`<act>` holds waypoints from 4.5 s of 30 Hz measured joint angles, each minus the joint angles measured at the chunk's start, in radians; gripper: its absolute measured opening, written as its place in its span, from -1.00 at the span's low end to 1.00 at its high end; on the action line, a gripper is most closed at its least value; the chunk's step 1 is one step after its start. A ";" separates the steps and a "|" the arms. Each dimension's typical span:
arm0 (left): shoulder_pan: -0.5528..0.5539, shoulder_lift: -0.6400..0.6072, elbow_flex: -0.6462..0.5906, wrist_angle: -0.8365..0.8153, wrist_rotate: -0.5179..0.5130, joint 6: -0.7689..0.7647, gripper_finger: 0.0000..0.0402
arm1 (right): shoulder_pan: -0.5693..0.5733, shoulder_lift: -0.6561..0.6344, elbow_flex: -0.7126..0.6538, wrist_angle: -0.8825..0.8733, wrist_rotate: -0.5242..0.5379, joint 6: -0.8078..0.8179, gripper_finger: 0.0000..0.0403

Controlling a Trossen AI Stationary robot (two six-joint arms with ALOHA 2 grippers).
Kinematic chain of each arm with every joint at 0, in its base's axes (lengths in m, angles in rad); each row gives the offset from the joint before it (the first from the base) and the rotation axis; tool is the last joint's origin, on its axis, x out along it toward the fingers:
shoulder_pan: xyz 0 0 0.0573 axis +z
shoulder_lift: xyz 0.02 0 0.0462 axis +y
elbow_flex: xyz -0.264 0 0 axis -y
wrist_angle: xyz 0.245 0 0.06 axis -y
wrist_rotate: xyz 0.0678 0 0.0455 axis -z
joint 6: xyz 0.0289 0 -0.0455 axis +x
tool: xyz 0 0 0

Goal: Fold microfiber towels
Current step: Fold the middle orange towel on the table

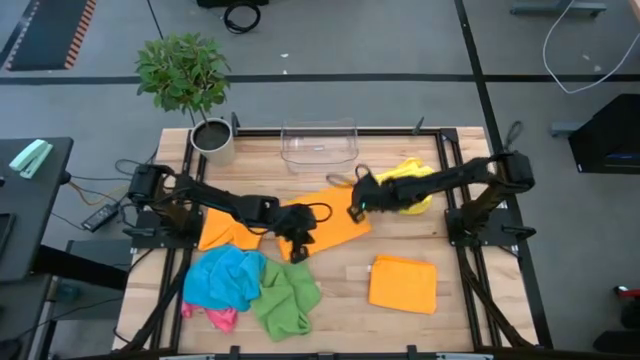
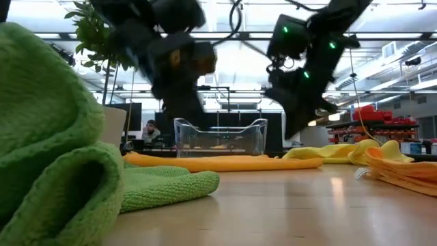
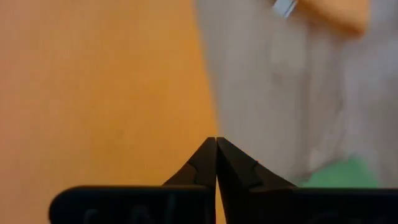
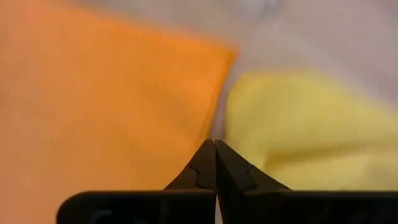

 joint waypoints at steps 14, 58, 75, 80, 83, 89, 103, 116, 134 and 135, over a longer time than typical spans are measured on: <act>0.146 -0.036 0.071 -0.462 -0.082 0.174 -0.96 | 0.184 -0.020 0.049 -0.016 -0.132 0.166 -0.99; -0.308 -0.016 -0.117 -0.377 0.079 -0.088 -0.98 | 0.313 0.297 0.110 0.375 -0.201 0.071 -0.99; -0.213 -0.287 -0.130 -0.349 -0.097 0.183 -0.98 | 0.454 0.057 0.116 0.087 -0.229 0.169 -0.99; -0.176 -0.212 -0.131 -0.058 -0.077 0.239 -0.97 | 0.440 0.016 0.119 0.086 -0.182 0.167 -0.99; -0.180 -0.151 -0.129 0.042 -0.022 0.366 -0.97 | 0.474 0.031 0.117 0.088 -0.196 0.131 -0.99; -0.211 -0.065 -0.131 0.067 -0.012 0.548 -0.76 | 0.561 0.046 0.108 0.088 -0.125 0.078 -0.99; -0.243 0.041 -0.093 0.090 -0.060 0.726 -0.07 | 0.679 0.119 0.097 0.179 0.005 0.059 -0.58; -0.214 0.018 -0.068 -0.050 -0.121 0.878 -0.14 | 0.682 0.137 0.098 0.177 0.021 0.058 -0.45; -0.191 0.021 -0.067 -0.068 -0.011 1.010 -0.14 | 0.681 0.183 0.098 0.206 -0.022 -0.155 -0.21; -0.192 0.021 -0.067 -0.065 -0.010 1.010 -0.15 | 0.682 0.197 0.098 0.207 -0.033 -0.166 -0.19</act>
